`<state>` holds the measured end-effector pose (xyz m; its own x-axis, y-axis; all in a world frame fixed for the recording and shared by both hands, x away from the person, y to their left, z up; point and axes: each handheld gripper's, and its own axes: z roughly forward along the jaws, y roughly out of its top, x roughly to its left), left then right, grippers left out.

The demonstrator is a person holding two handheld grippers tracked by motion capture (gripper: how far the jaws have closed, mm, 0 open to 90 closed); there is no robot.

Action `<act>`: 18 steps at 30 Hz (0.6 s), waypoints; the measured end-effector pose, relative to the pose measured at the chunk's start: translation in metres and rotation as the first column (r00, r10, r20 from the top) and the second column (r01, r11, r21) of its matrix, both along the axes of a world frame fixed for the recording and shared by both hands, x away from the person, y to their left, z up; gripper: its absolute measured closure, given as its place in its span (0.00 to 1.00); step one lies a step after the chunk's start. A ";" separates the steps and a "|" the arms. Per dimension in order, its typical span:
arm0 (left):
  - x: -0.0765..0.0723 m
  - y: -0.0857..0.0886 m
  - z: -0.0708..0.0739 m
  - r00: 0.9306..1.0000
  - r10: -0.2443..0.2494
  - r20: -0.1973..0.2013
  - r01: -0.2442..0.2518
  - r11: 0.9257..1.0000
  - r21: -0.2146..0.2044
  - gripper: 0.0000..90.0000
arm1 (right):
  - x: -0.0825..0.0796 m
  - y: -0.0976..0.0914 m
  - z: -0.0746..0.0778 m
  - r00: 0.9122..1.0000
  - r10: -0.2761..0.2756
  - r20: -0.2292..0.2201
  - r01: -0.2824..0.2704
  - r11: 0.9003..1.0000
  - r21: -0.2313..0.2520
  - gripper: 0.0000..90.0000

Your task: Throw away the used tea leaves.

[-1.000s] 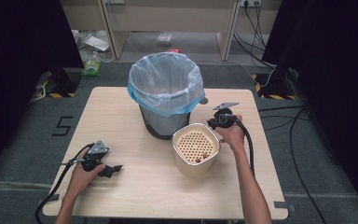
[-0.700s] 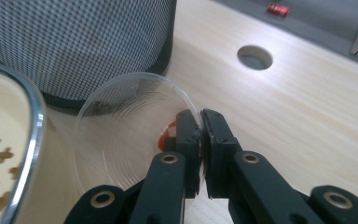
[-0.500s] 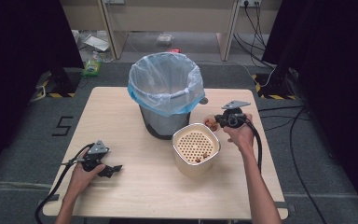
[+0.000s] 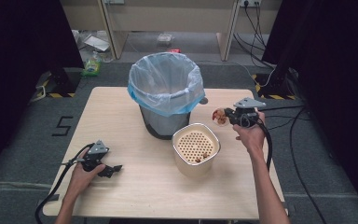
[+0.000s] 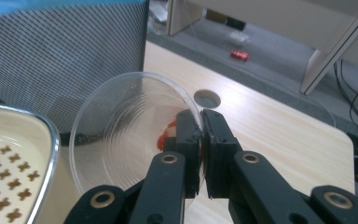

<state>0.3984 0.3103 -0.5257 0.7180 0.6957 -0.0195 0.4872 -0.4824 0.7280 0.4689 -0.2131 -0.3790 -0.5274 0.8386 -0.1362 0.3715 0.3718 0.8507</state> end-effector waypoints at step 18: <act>0.000 0.000 0.000 1.000 0.000 0.000 0.000 1.000 0.000 0.00 | -0.066 0.040 0.036 0.921 0.118 0.371 0.007 0.947 -0.320 0.96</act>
